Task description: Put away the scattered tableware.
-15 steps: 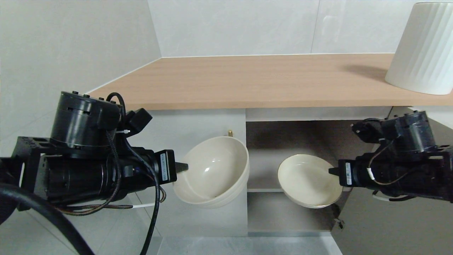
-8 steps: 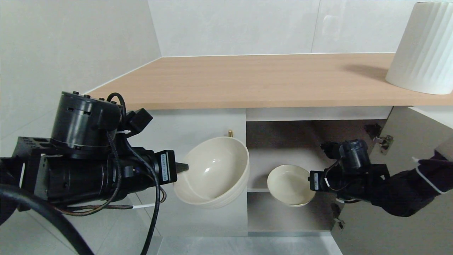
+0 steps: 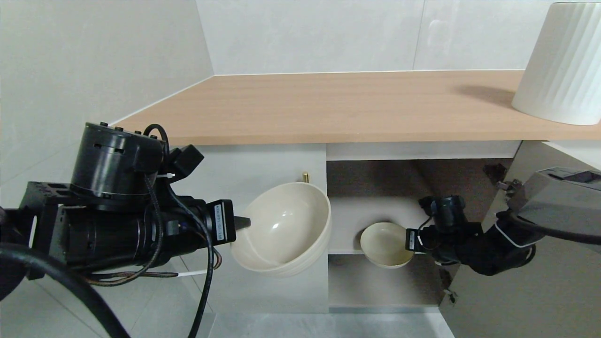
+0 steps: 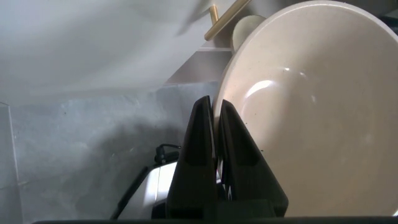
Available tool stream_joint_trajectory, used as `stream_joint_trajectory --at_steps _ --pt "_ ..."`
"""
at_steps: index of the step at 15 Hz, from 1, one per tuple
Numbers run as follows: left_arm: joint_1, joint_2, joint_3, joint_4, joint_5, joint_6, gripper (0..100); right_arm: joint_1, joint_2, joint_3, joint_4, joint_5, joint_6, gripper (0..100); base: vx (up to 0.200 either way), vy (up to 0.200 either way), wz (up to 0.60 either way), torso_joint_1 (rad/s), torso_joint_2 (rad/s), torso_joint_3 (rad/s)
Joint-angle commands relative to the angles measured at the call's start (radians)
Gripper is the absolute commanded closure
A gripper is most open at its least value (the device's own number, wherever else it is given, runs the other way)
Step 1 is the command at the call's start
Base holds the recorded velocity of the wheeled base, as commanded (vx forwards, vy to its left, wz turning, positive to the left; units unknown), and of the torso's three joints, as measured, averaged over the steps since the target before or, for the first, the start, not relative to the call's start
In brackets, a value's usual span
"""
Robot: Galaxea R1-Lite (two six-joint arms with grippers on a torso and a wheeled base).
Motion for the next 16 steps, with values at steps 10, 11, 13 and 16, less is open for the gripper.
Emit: stream_joint_trajectory --at_steps 10,11,13,16 --pt "-0.005 0.011 0.0 0.0 0.001 -0.001 100 -0.034 0.16 -0.284 0.136 -0.138 0.045 100 0.0 0.0 0.0 0.0 0.0 0.0" --pt "-0.005 0.011 0.0 0.0 0.001 -0.001 100 -0.043 0.162 -0.29 0.136 -0.138 0.047 100 0.0 0.0 0.0 0.0 0.0 0.0" --pt "-0.005 0.011 0.0 0.0 0.001 -0.001 100 -0.045 0.162 -0.299 0.136 -0.138 0.058 100 0.0 0.0 0.0 0.0 0.0 0.0" --pt "-0.005 0.011 0.0 0.0 0.001 -0.001 100 -0.045 0.171 -0.322 0.136 -0.14 0.076 100 0.0 0.0 0.0 0.0 0.0 0.0"
